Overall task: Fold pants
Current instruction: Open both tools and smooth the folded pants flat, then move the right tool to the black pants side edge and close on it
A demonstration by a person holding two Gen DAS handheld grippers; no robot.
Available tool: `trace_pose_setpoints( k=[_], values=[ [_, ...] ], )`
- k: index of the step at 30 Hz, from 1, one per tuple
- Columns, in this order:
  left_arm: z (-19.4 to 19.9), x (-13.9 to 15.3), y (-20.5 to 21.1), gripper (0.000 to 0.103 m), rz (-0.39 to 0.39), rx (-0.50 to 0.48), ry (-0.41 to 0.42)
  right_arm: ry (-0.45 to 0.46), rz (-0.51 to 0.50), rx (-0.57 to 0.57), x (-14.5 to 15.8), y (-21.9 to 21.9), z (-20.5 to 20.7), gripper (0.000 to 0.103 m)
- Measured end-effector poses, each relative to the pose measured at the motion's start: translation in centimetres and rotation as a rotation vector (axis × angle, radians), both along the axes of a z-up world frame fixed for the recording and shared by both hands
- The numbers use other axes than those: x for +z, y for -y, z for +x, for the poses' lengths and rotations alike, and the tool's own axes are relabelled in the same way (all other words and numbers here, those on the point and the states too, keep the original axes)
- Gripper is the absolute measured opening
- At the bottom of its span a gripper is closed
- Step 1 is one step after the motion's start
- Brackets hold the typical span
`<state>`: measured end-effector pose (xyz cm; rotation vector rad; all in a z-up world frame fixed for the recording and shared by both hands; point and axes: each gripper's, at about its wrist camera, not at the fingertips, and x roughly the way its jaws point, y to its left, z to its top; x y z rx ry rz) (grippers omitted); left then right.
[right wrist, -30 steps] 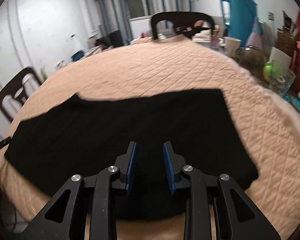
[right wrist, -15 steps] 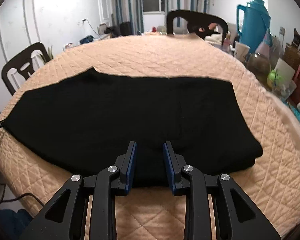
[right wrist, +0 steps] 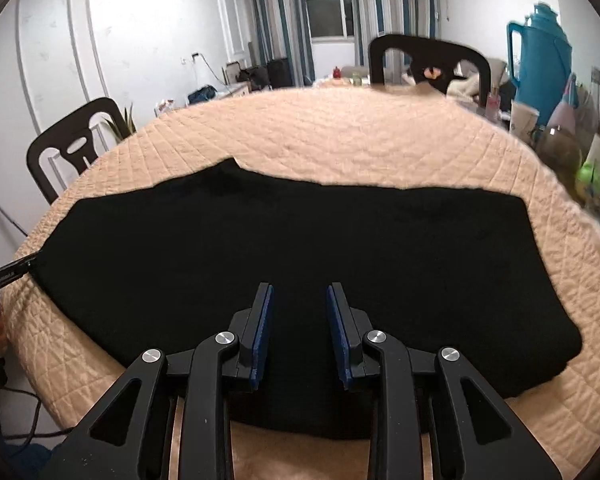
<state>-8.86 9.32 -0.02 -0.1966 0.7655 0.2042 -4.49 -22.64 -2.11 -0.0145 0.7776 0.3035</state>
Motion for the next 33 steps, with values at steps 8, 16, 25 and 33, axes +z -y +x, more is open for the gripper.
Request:
trace_pose_setpoints(
  k=[8, 16, 25, 33],
  values=[
    [-0.3, 0.6, -0.3, 0.037, -0.008, 0.010, 0.007, -0.001, 0.016, 0.019, 0.2, -0.9, 0.3, 0.032],
    [-2.8, 0.6, -1.5, 0.042, -0.060, 0.043, 0.019, -0.003, 0.040, 0.048, 0.2, -1.6, 0.2, 0.032],
    [-4.8, -0.3, -3.3, 0.050, -0.221, 0.097, 0.041, -0.001, 0.052, 0.070, 0.0, -1.7, 0.2, 0.032],
    [-2.5, -0.5, -4.0, 0.055, -0.302, 0.139, 0.109, 0.007, 0.065, 0.066, 0.2, -1.3, 0.2, 0.032]
  ],
)
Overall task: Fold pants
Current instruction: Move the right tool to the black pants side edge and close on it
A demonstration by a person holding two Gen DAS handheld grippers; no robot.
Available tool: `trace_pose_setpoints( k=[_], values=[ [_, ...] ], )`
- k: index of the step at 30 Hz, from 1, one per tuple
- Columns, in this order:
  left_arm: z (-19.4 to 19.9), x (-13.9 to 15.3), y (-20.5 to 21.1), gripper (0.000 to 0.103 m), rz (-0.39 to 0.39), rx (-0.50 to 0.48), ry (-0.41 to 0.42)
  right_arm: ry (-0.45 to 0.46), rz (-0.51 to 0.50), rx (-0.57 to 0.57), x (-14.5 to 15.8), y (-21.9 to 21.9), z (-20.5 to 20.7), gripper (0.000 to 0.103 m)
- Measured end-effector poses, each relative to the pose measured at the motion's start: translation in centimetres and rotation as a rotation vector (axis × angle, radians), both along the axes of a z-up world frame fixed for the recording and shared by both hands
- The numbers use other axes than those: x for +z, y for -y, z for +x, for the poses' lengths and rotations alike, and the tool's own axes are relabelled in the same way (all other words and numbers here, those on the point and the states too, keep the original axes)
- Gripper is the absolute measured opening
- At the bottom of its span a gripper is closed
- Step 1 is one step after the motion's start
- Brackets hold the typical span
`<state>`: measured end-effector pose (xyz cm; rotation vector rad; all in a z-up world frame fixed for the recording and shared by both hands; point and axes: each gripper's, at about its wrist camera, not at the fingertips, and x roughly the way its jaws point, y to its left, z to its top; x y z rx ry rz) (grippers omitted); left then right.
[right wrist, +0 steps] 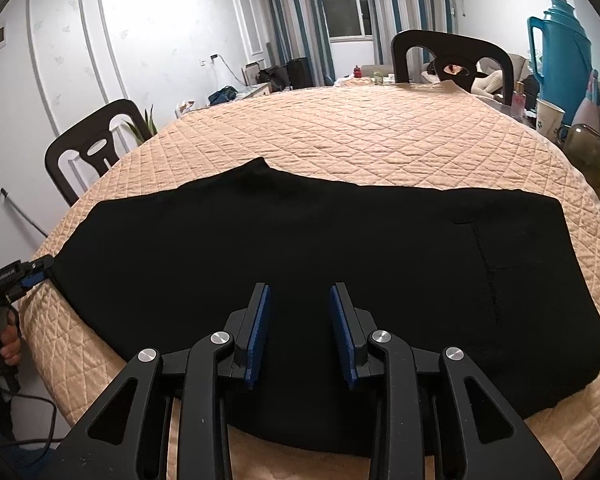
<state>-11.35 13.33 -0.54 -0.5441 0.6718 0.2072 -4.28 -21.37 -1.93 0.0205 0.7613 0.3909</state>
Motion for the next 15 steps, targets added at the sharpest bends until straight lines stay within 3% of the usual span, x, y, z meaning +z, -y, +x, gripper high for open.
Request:
trace_pose_setpoints(
  k=[5, 8, 10, 12, 15],
  values=[
    [1.2, 0.0, 0.5, 0.054, 0.009, -0.007, 0.017, -0.002, 0.008, -0.013, 0.1, 0.3, 0.2, 0.032],
    [2.1, -0.2, 0.7, 0.036, 0.030, 0.001, -0.004, 0.002, 0.010, -0.010, 0.1, 0.1, 0.3, 0.032],
    [2.6, -0.1, 0.9, 0.015, 0.057, 0.001, -0.014, 0.002, 0.013, -0.008, 0.1, 0.0, 0.4, 0.032],
    [2.9, 0.2, 1.0, 0.007, 0.067, -0.015, -0.015, 0.003, 0.017, -0.005, 0.2, 0.0, 0.3, 0.032],
    [3.3, 1.4, 2.0, 0.007, 0.090, -0.059, 0.014, 0.003, 0.030, 0.002, 0.2, 0.1, 0.1, 0.032]
  ],
)
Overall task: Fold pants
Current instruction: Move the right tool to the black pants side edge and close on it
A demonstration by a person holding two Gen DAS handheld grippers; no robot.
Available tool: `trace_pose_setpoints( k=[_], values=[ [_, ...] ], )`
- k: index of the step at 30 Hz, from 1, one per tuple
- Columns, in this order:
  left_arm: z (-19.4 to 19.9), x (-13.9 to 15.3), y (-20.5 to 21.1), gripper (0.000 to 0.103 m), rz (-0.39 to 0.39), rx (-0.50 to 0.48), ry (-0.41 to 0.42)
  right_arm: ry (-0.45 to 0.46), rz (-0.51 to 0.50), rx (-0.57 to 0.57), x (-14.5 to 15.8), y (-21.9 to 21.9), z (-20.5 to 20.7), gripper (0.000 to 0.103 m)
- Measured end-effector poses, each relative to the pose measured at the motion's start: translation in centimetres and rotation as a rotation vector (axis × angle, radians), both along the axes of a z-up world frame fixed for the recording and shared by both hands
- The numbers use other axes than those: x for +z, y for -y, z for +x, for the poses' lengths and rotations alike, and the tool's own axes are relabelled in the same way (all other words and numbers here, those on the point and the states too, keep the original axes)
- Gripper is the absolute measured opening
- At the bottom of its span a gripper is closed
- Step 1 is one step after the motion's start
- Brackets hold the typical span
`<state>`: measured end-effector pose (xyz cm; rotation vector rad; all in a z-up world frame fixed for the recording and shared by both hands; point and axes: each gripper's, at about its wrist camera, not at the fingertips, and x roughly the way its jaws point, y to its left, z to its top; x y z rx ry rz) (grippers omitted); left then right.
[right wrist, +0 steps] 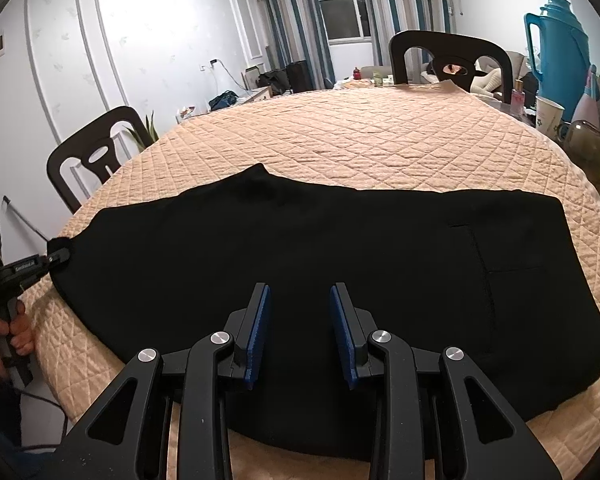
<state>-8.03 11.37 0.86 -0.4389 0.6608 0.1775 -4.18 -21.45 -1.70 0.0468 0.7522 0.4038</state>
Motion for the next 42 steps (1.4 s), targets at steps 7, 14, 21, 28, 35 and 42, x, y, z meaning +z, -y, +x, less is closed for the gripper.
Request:
trace_pose_setpoints(
  k=[7, 14, 21, 28, 35, 42],
  values=[
    [3.1, 3.8, 5.8, 0.007, 0.007, -0.220, 0.102, -0.008, 0.087, 0.021, 0.4, 0.6, -0.5, 0.032],
    [6.7, 4.5, 16.4, 0.007, -0.033, -0.550, 0.131, -0.029, 0.181, -0.010, 0.3, 2.4, -1.0, 0.032],
    [7.7, -0.4, 23.4, 0.007, -0.066, -0.776, -0.071, -0.078, 0.256, -0.050, -0.6, 4.5, -1.2, 0.032],
    [5.3, 2.2, 20.2, 0.033, -0.134, -0.753, 0.008, -0.137, 0.350, 0.049, -1.3, 2.9, 0.8, 0.032],
    [5.4, 2.3, 13.7, 0.034, -0.084, -0.507, 0.044, -0.245, 0.367, 0.135, -2.8, -0.8, 3.8, 0.032],
    [5.4, 0.9, 12.2, 0.035, -0.064, -0.454, 0.037, -0.288, 0.354, 0.128, -2.9, -2.5, 6.4, 0.032]
  ],
)
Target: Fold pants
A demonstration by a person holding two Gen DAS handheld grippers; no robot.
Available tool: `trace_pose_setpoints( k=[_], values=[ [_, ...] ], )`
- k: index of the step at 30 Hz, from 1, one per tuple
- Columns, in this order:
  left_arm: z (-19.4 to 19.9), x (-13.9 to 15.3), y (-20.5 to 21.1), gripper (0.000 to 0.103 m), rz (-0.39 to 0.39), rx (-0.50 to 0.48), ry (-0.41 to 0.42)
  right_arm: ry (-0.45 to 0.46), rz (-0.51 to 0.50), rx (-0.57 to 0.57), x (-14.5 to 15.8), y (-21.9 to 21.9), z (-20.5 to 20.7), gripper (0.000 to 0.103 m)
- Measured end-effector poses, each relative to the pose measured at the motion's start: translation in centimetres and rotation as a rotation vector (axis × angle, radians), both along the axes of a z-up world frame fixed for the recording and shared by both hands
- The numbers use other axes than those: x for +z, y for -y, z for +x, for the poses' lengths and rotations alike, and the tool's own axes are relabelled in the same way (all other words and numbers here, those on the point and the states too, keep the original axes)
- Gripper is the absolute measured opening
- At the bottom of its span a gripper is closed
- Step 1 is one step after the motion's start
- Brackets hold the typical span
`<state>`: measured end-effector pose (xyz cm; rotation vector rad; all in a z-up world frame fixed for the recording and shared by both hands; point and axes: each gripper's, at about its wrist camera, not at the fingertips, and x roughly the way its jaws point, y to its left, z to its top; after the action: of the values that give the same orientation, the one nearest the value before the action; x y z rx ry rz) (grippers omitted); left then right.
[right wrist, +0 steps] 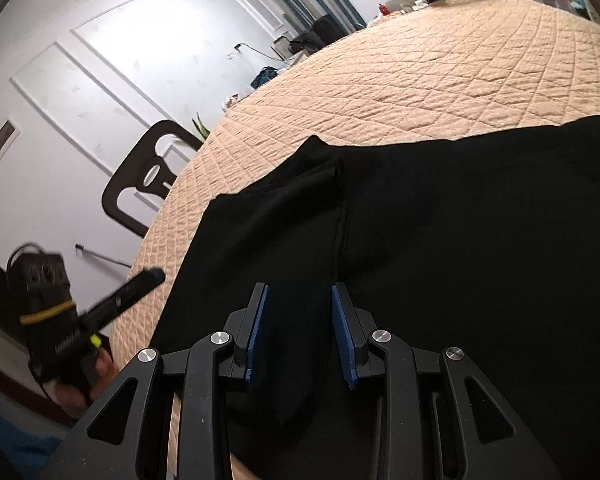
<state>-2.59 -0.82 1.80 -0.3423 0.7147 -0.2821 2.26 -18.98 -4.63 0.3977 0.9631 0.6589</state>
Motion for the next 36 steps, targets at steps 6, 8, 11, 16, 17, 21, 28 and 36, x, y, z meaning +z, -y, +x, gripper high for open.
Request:
trace_pose_setpoints(
  k=[6, 8, 11, 16, 17, 21, 28, 36],
  values=[
    [0.4, -0.4, -0.8, 0.035, 0.004, -0.002, -0.008, -0.034, 0.039, 0.009, -0.2, -0.4, 0.6, 0.022],
    [0.6, -0.5, -0.9, 0.034, 0.002, -0.001, -0.009, -0.030, 0.049, -0.006, -0.2, 0.0, 0.5, 0.018],
    [0.7, -0.4, -1.0, 0.035, 0.004, 0.003, -0.009, 0.014, 0.025, -0.036, 0.2, 0.7, -0.3, 0.016],
    [0.6, -0.6, -0.9, 0.034, 0.007, -0.003, -0.009, 0.056, -0.055, -0.080, 0.6, 1.1, -0.1, 0.035],
    [0.6, -0.6, -0.8, 0.034, 0.006, -0.005, -0.009, 0.050, -0.043, -0.071, 0.4, 1.2, 0.3, 0.037],
    [0.4, -0.6, -0.5, 0.035, 0.007, -0.010, -0.008, 0.021, 0.003, -0.025, 0.0, 0.5, 2.0, 0.037],
    [0.3, -0.5, -0.5, 0.035, 0.010, -0.012, -0.006, -0.073, 0.059, 0.051, -1.0, -0.7, 1.5, 0.005],
    [0.3, -0.4, -0.6, 0.035, 0.019, -0.019, -0.005, -0.003, 0.083, -0.047, 0.9, 1.8, -0.3, 0.004]
  ],
)
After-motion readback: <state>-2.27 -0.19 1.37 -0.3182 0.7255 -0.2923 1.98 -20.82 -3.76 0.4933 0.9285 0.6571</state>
